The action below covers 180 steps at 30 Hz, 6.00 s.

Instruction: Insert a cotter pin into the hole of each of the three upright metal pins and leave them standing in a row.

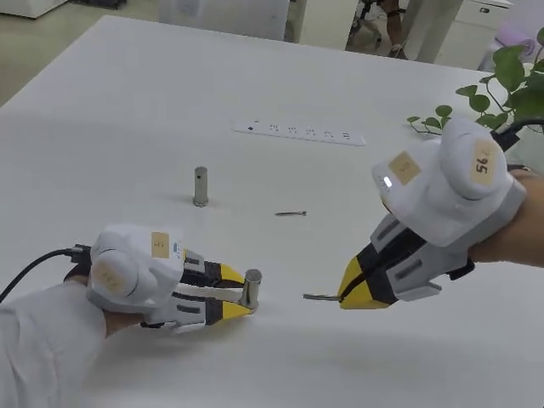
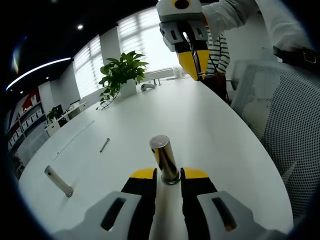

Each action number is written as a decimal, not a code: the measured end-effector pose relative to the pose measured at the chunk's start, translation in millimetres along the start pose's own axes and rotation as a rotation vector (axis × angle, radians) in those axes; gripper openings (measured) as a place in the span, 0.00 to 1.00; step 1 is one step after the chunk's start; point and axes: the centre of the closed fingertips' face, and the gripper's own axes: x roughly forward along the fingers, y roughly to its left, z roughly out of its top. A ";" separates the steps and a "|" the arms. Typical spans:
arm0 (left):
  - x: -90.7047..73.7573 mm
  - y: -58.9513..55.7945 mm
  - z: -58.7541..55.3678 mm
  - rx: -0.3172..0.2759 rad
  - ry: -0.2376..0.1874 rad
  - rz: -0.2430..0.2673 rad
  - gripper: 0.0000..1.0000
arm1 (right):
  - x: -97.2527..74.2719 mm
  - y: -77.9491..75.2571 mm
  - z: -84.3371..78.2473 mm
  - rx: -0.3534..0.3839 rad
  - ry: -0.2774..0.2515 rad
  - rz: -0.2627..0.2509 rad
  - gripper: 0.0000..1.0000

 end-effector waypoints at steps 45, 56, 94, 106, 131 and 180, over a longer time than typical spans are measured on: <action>9.3 1.2 -3.6 -0.232 0.010 0.186 0.11 | 25.4 -28.2 2.8 0.112 0.089 -0.065 0.03; 10.0 2.4 -3.0 -0.254 -0.004 0.211 0.11 | 36.5 -36.5 -6.1 0.210 0.130 -0.074 0.03; 11.2 2.4 -3.3 -0.253 -0.007 0.219 0.11 | 55.0 -46.8 -1.1 0.297 0.200 -0.067 0.02; 11.9 2.8 -3.8 -0.252 -0.006 0.221 0.11 | 56.2 -49.1 -1.1 0.307 0.201 -0.065 0.02; 12.9 4.3 -3.5 -0.251 -0.001 0.233 0.11 | 54.6 -50.1 2.1 0.343 0.233 -0.066 0.02; 12.2 6.2 -2.3 -0.258 -0.004 0.243 0.10 | 64.4 -53.0 5.6 0.360 0.193 -0.077 0.03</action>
